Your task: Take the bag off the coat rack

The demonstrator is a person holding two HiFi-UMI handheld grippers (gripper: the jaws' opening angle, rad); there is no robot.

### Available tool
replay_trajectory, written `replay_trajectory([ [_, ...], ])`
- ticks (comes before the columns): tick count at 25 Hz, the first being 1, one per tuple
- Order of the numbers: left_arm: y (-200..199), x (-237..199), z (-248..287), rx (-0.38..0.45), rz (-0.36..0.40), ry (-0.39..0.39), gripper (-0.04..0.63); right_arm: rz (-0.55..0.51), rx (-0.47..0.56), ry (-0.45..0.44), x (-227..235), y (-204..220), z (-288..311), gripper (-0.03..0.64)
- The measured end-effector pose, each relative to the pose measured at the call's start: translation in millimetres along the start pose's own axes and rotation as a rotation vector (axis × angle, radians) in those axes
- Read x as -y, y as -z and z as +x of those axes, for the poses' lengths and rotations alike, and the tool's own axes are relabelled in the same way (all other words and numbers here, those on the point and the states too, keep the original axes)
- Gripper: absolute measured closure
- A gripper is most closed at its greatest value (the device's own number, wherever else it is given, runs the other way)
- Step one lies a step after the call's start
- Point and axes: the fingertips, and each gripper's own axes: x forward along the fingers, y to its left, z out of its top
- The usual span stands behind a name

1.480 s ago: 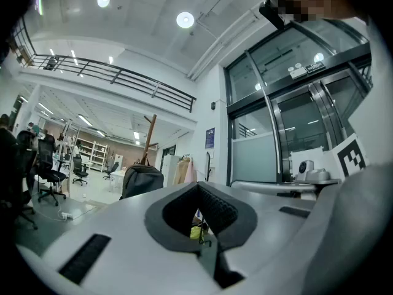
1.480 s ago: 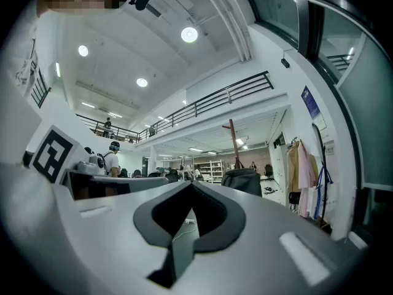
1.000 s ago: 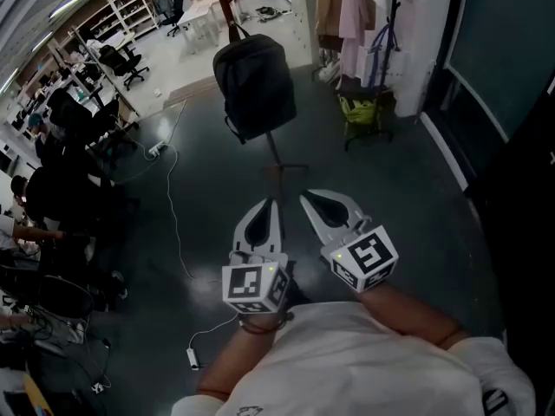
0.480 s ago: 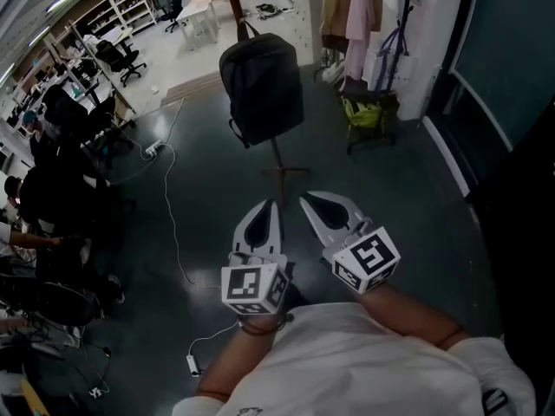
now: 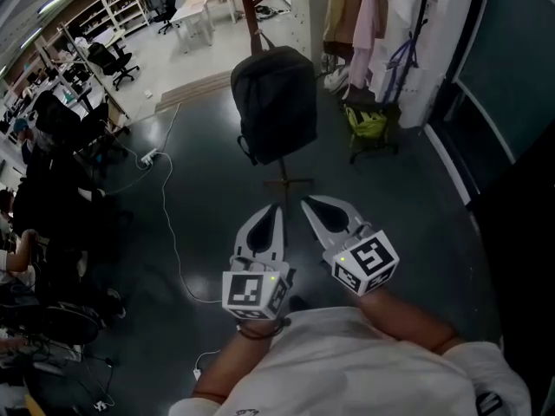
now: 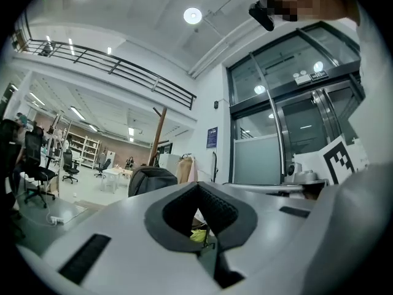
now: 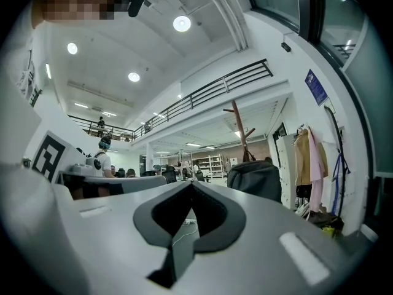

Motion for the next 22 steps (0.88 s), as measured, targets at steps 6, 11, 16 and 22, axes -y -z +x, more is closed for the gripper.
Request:
replay_trajectory([
  [6, 1, -37, 8, -0.019, -0.027, 0.01, 0.589, 0.001, -0.012, 0.01, -6, 4, 35, 0.614],
  [11, 3, -54, 15, -0.023, -0.036, 0.008, 0.589, 0.006, -0.013, 0.022, 1, 6, 50, 0.614],
  [16, 3, -64, 32, -0.037, -0.051, 0.009, 0.589, 0.008, -0.005, 0.026, 14, 1, 64, 0.614],
  [22, 0, -72, 57, -0.031, -0.038, -0.011, 0.589, 0.018, 0.007, 0.004, 36, -3, 81, 0.614],
])
